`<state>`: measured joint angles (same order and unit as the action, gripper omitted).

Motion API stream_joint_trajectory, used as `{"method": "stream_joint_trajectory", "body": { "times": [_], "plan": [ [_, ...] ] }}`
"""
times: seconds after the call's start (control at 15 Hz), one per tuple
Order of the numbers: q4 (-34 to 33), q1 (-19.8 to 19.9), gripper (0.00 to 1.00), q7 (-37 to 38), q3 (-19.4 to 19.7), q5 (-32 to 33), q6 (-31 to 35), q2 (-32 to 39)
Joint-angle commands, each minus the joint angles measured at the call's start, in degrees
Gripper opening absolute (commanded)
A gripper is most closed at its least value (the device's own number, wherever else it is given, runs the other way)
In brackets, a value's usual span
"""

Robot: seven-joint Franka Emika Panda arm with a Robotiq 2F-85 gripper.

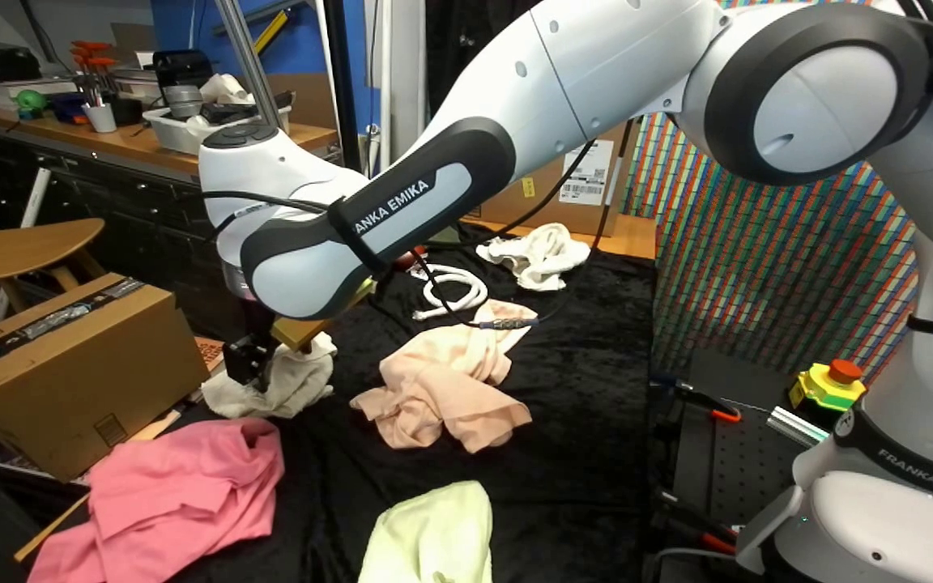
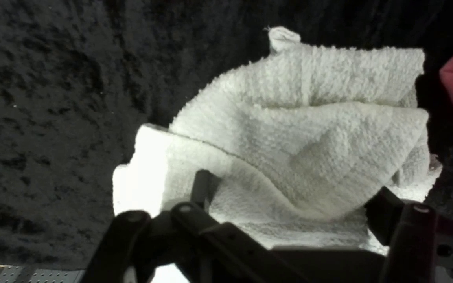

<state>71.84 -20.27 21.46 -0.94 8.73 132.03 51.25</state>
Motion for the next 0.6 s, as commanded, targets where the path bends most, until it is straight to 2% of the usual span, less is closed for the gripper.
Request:
{"method": "stream_joint_trajectory", "body": {
  "times": [0.0, 0.07, 0.4, 0.53],
  "plan": [
    [-4.18, -0.95, 0.62, 0.68, 0.93, -0.28, -2.16, 1.58],
    [-4.28, -0.94, 0.52, 0.7, 0.87, -0.34, -2.42, 1.41],
    [-4.93, -0.81, 0.14, 0.25, 0.62, -0.45, -4.13, 1.26],
    [-4.4, -0.53, 0.09, -0.23, 0.27, -0.71, -5.02, 0.27]
  ]
}}
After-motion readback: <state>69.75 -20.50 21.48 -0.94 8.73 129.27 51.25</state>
